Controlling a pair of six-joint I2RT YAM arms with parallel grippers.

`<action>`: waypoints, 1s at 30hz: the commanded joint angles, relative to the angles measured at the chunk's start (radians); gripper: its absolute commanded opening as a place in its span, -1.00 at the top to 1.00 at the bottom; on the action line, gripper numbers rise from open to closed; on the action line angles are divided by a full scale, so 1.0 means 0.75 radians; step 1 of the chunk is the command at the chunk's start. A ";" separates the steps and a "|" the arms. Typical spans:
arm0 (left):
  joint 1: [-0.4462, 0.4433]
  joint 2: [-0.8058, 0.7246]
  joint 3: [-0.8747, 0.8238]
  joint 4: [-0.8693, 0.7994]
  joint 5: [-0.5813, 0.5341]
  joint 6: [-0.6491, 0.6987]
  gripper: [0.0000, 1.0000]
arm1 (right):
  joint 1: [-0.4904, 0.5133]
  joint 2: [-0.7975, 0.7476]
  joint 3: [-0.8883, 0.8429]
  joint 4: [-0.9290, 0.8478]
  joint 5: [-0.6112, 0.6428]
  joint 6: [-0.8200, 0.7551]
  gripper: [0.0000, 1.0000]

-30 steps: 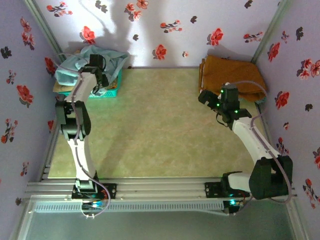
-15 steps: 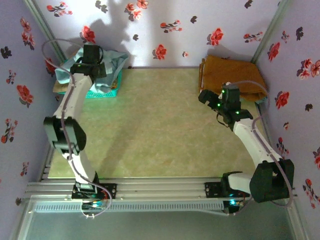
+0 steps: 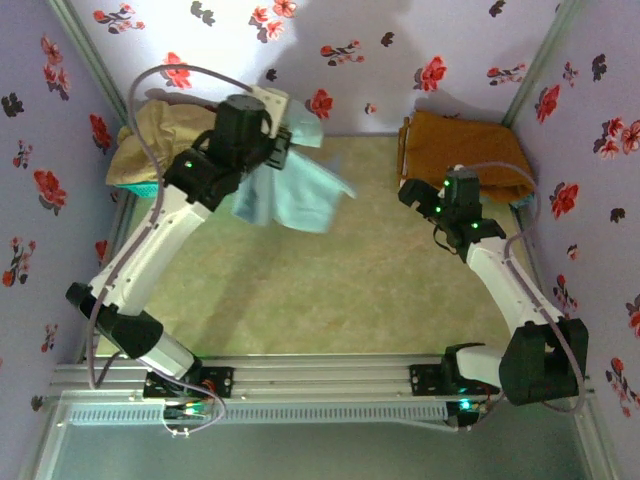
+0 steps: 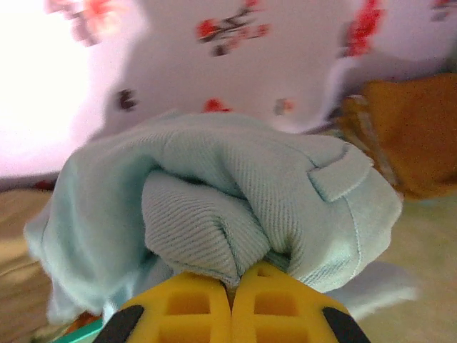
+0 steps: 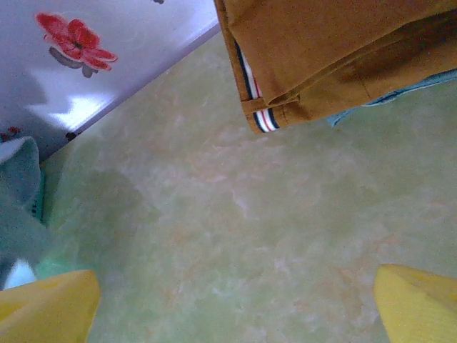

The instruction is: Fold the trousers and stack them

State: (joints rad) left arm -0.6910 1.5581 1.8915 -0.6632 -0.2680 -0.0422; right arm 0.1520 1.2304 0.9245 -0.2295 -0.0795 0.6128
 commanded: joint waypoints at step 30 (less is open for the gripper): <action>0.607 -1.193 -1.433 0.029 -0.011 -0.968 -1.00 | 0.053 -0.008 -0.055 0.018 0.004 0.147 -0.98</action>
State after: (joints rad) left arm -0.2459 0.6338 0.7658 -0.5571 -0.2874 -0.7059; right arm 0.1593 1.1954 0.8631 -0.2073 -0.0753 0.7338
